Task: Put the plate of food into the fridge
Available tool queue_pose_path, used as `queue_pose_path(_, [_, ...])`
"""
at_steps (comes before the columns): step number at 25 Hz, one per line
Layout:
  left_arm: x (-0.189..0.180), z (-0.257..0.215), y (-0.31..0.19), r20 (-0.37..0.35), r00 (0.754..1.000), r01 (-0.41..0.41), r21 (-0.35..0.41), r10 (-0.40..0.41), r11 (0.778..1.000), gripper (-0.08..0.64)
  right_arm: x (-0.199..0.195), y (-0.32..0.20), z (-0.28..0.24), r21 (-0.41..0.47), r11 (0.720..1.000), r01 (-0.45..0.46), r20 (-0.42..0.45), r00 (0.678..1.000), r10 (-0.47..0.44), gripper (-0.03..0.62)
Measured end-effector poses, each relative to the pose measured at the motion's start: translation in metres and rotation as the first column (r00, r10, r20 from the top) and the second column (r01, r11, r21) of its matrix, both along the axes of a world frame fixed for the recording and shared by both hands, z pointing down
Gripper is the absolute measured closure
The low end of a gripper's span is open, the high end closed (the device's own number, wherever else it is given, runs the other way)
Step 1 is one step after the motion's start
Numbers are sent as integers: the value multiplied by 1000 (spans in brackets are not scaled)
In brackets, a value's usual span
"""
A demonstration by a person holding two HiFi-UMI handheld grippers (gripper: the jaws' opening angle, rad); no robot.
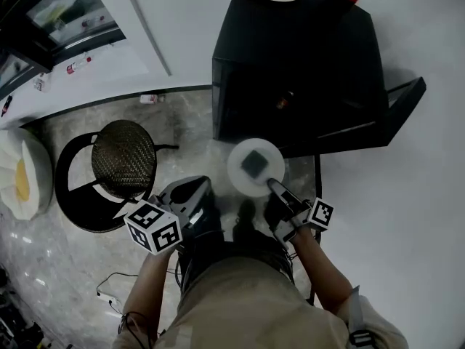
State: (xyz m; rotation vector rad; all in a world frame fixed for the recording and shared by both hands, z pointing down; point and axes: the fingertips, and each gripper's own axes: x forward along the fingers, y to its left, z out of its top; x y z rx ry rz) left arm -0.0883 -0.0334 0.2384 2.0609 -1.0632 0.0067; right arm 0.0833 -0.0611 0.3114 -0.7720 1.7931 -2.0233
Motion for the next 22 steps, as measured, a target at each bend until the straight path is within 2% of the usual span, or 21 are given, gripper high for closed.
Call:
queue_pose_path(6, [-12,21,-13,-10,999,-48,-16,47,999,548,-15,-13,12,14,1000,-27,-33,999,27,562])
queue_pose_path(16, [-4,55,-36,-25,990,-141,-7,141,990,548,-25,-24,36,49,997,-57,-84,995,61,561])
queue_pose_path(22, [5,79,-44,-12,985,-174,-22,174,985,548,-32,-30,49,40,997,-67,-62,996,69,562])
